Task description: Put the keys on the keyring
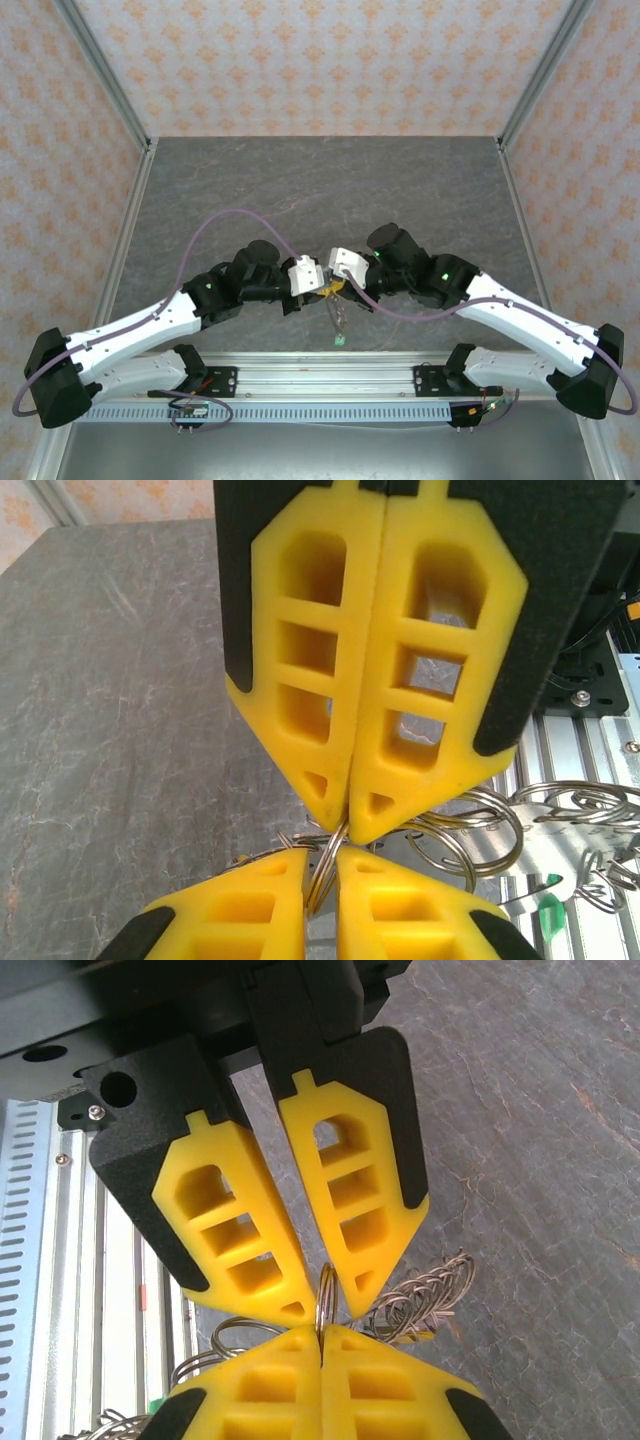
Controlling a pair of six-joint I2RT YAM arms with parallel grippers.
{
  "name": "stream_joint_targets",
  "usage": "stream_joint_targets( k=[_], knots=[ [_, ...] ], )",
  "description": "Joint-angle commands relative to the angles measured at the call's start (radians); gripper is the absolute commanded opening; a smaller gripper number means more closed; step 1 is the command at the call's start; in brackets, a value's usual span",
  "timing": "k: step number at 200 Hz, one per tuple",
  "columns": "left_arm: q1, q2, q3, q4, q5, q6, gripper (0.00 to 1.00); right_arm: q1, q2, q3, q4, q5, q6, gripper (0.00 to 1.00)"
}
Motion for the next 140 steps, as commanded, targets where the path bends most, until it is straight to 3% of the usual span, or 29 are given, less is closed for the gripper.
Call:
stream_joint_targets(
  k=[1,25,51,100,140],
  knots=[
    [0.000,-0.012,-0.012,-0.007,-0.027,0.009,0.10,0.014,0.004,0.048,-0.028,-0.003,-0.023,0.00],
    [0.000,-0.007,-0.007,0.000,-0.019,0.008,0.00,0.014,0.008,0.048,-0.017,-0.021,-0.026,0.00],
    [0.000,0.005,-0.006,0.001,-0.030,0.002,0.00,0.014,-0.019,0.030,0.007,-0.025,-0.017,0.02],
    [0.000,-0.043,-0.071,0.136,0.030,-0.041,0.00,0.014,-0.212,-0.219,0.227,0.087,0.045,0.21],
    [0.000,-0.058,-0.088,0.169,0.071,-0.042,0.00,0.013,-0.248,-0.297,0.303,0.147,0.065,0.20]
  ],
)
